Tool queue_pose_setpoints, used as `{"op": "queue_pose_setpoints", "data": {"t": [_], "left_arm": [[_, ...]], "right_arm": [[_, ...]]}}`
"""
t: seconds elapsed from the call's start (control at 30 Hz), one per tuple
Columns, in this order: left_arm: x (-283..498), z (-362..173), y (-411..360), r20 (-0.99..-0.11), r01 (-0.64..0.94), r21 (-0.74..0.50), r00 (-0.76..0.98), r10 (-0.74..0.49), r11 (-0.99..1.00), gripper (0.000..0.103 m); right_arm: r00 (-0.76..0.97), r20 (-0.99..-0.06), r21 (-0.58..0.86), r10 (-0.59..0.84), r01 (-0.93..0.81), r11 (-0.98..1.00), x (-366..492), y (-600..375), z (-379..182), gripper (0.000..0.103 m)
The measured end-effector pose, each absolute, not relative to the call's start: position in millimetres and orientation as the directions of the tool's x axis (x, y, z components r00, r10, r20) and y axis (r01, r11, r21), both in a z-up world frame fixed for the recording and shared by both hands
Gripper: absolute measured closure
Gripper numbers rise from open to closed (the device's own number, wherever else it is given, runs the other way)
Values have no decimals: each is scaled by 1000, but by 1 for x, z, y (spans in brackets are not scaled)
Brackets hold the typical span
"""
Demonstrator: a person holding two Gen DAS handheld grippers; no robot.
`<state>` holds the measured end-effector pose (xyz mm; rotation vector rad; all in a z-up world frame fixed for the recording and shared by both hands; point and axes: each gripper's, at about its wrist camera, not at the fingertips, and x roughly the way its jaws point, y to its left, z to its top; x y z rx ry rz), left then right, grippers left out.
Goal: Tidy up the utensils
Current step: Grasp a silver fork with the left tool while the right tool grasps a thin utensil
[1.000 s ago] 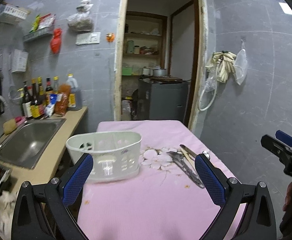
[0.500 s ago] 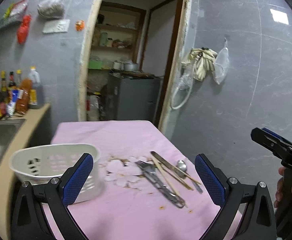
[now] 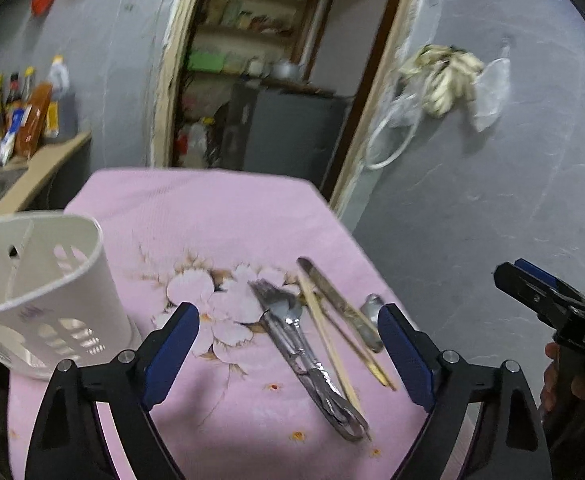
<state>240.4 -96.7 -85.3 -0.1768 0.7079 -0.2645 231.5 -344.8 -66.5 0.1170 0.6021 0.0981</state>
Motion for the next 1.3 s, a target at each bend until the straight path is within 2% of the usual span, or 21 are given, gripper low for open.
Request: {"op": "queue_pose_setpoints", "data": {"t": [0.1,0.17,0.27,0.4,0.47,0.5,0.57,0.8,0.9,1.03,1.3], "left_arm": [[251,-101,-101,-646,126,-223,723,-243,967,15],[258,-110,-103,-666,99,-207,715,-214,973,18],[267,-123,-106,-694,67,-189,697,-181,980,23],[278,-138,-114,-734,56,-175,658,-168,983,33],[284,-146,-119,-757,59,-174,631,-171,983,43],[287,-149,-120,-767,60,-174,618,-173,983,45],[292,-157,-124,-790,63,-178,587,-180,982,56],[301,-161,-124,-801,66,-220,557,-219,973,63],[304,-161,-116,-808,50,-256,538,-242,965,72],[307,-163,-108,-818,50,-306,496,-290,951,82],[319,-172,-102,-834,40,-392,406,-373,919,83]], "right_arm": [[788,-583,173,197,-116,978,253,-350,-89,13],[767,-596,197,237,-146,969,267,-352,-104,31],[727,-613,239,310,-203,950,288,-351,-129,48],[676,-637,273,371,-252,928,311,-346,-163,61],[661,-641,288,389,-263,921,319,-343,-175,70],[653,-645,295,396,-265,918,323,-342,-183,71],[634,-651,319,417,-269,909,331,-339,-196,72],[570,-662,367,487,-320,873,342,-331,-215,75],[547,-672,366,499,-340,866,345,-328,-217,75],[502,-678,397,537,-366,842,348,-326,-219,84],[448,-709,398,544,-383,834,349,-325,-221,93]]}}
